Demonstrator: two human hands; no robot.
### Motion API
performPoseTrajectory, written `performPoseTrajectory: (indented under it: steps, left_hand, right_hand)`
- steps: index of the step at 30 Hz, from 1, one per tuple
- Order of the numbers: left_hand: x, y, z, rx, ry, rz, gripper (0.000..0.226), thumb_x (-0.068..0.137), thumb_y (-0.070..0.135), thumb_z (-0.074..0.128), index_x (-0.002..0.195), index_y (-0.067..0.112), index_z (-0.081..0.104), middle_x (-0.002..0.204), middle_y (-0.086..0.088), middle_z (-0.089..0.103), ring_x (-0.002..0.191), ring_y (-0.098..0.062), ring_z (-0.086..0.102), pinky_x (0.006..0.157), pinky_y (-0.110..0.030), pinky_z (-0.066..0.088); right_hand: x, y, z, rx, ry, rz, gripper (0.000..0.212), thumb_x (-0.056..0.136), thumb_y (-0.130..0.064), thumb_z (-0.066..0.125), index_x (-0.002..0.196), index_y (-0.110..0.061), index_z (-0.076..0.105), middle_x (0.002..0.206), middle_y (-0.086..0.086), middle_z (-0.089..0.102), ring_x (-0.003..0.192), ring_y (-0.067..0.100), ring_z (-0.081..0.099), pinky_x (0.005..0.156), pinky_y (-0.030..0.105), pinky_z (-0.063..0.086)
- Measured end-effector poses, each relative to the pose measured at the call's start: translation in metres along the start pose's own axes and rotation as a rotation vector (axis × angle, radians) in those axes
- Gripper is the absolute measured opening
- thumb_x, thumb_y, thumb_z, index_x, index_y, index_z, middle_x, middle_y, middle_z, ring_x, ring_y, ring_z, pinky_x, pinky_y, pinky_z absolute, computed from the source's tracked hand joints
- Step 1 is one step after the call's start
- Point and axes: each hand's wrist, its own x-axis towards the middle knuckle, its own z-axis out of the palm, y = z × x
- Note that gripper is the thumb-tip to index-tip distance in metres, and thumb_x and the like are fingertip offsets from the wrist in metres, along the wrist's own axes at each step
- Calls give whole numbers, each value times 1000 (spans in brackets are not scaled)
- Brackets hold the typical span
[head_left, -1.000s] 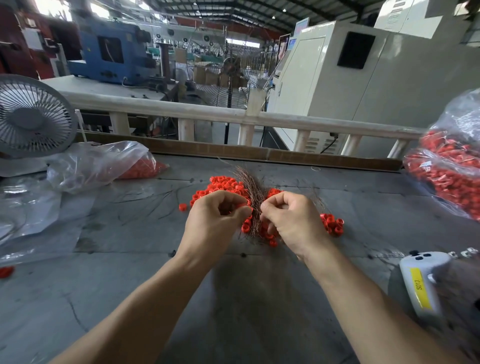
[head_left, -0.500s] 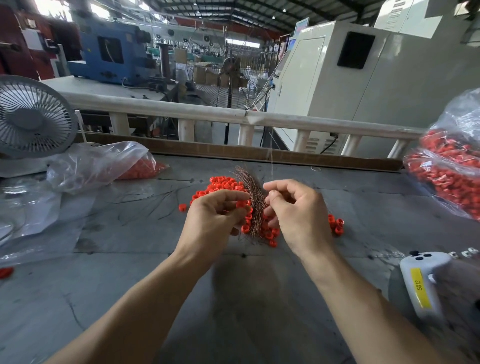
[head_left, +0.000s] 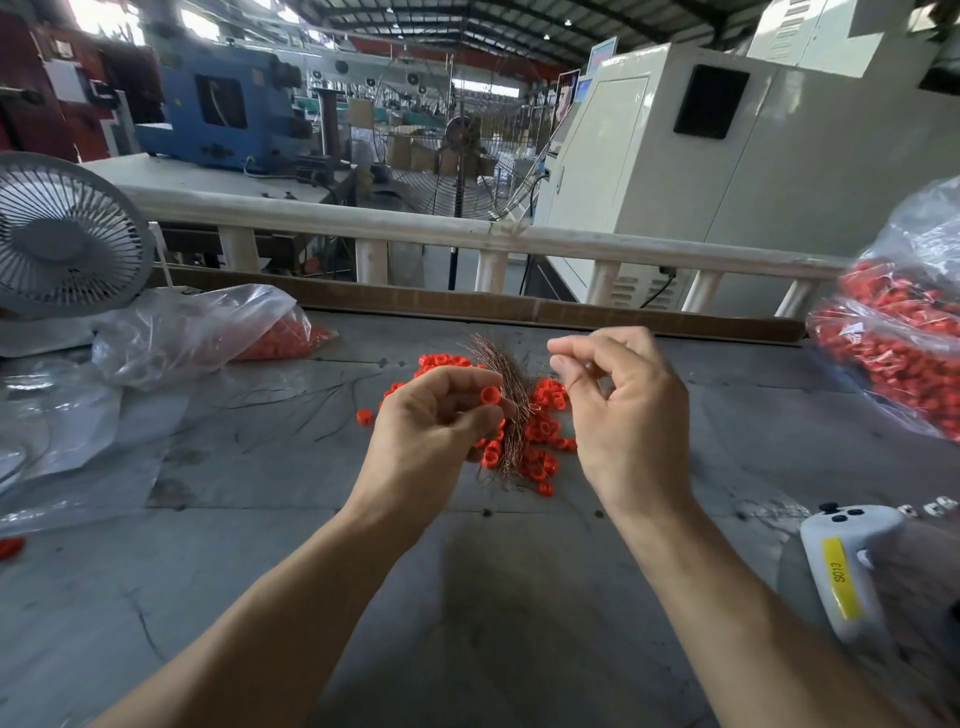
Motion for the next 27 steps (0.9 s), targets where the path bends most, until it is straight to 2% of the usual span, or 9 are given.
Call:
performPoseTrajectory:
  steps: [3, 5, 7, 12, 15, 18, 21, 25, 27]
  left_hand:
    - [1, 0, 0, -3, 0, -7, 23, 92, -1, 70, 108, 15, 71, 93, -3, 79, 80, -15, 71, 68, -27, 54]
    - [1, -1, 0, -8, 3, -14, 22, 92, -1, 70, 108, 15, 70, 93, -4, 80, 81, -15, 72, 68, -27, 55]
    - [1, 0, 1, -16, -3, -29, 22, 92, 0, 71, 108, 15, 70, 93, -4, 80, 80, -14, 73, 68, -26, 55]
    - [2, 1, 1, -61, 24, -68, 19, 91, 1, 71, 108, 9, 69, 90, -8, 80, 75, -16, 73, 65, -25, 57]
    - [2, 0, 1, -93, 58, -131, 20, 90, 0, 72, 109, 7, 69, 89, -8, 80, 74, -16, 74, 64, -25, 59]
    - [3, 0, 2, -171, 79, -202, 19, 91, -3, 69, 108, 4, 69, 88, -11, 79, 76, -18, 76, 64, -24, 60]
    - [3, -1, 3, -226, 65, -253, 14, 96, 0, 65, 108, 1, 72, 93, -16, 78, 83, -23, 75, 68, -26, 61]
    - [2, -2, 4, -199, 59, -268, 11, 96, 3, 66, 105, 2, 73, 93, -17, 78, 85, -26, 77, 71, -30, 64]
    - [2, -1, 4, -142, 55, -241, 11, 94, 5, 69, 104, 5, 73, 89, -15, 79, 80, -24, 77, 67, -28, 63]
  right_hand:
    - [4, -3, -8, -56, 55, -160, 12, 99, -11, 68, 104, -9, 79, 117, 1, 69, 104, 20, 68, 85, 41, 59]
    - [4, -6, -11, -49, 72, -274, 14, 101, -7, 65, 108, -5, 78, 113, 5, 73, 105, 20, 70, 88, 41, 59]
    - [4, -9, -13, -35, 50, -325, 17, 102, -8, 64, 112, -5, 77, 105, 5, 74, 97, 19, 72, 84, 40, 58]
    - [2, -16, -13, -10, -100, -309, 24, 104, -17, 62, 123, -14, 76, 95, 1, 72, 79, 19, 69, 70, 42, 57]
    - [1, -15, -8, -60, -264, -240, 26, 102, -17, 63, 124, -22, 76, 94, -4, 72, 82, 17, 68, 73, 41, 57]
    - [-6, -14, 0, -114, -411, -175, 30, 101, -14, 63, 125, -26, 75, 101, -6, 74, 94, 15, 70, 84, 38, 58]
    - [-12, -15, 5, -119, -403, -135, 26, 97, -18, 68, 117, -31, 77, 105, -11, 78, 99, 7, 71, 88, 25, 57]
    - [-14, -12, 9, -143, -401, -62, 12, 96, -25, 69, 101, -35, 74, 85, -13, 76, 81, 5, 69, 73, 31, 58]
    - [-15, -10, 9, -126, -403, -45, 10, 96, -26, 69, 98, -34, 75, 82, -16, 75, 78, 2, 68, 70, 27, 58]
